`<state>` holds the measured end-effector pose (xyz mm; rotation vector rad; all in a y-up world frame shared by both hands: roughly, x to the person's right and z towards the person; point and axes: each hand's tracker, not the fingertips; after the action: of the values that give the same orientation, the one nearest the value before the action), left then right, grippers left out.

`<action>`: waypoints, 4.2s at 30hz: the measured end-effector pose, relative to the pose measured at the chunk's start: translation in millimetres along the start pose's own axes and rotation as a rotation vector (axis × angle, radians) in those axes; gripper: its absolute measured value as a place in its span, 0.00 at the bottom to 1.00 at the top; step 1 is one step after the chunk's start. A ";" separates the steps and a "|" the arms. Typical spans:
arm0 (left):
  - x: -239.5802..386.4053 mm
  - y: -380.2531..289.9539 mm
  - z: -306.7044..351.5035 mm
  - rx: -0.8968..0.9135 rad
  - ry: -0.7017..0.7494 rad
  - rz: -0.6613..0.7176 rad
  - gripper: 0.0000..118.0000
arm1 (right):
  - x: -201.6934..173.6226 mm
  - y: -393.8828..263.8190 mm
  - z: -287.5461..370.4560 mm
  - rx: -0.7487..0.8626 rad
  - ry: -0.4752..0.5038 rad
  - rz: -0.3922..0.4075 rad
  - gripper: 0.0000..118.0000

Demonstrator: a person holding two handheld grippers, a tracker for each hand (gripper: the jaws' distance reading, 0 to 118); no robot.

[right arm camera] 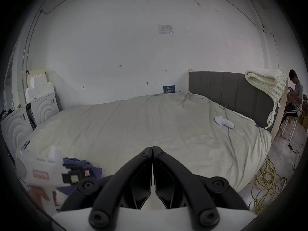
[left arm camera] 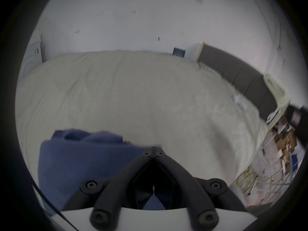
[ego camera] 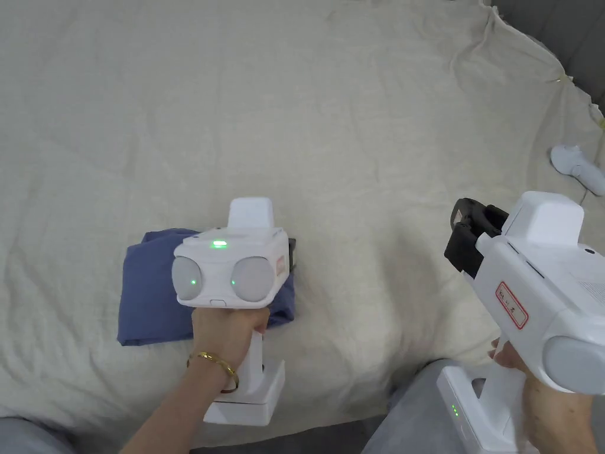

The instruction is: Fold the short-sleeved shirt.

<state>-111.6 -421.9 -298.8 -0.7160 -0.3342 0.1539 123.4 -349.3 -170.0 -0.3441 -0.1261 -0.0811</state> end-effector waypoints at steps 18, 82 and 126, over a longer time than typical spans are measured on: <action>-125.0 33.9 127.7 0.292 0.288 0.001 0.00 | -123.2 1.6 -36.0 0.052 0.262 0.015 0.00; -239.3 13.6 2.6 -0.458 -0.491 0.405 0.94 | -202.7 -127.5 -116.3 -0.285 0.358 0.063 0.00; -265.7 99.9 93.9 -0.529 0.047 0.217 0.16 | -94.2 8.6 -42.3 0.006 0.343 -0.120 0.00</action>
<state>-395.7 -356.2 -364.8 -1.2785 -0.2521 0.2586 35.7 -350.2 -225.3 -0.3123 0.1927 -0.2571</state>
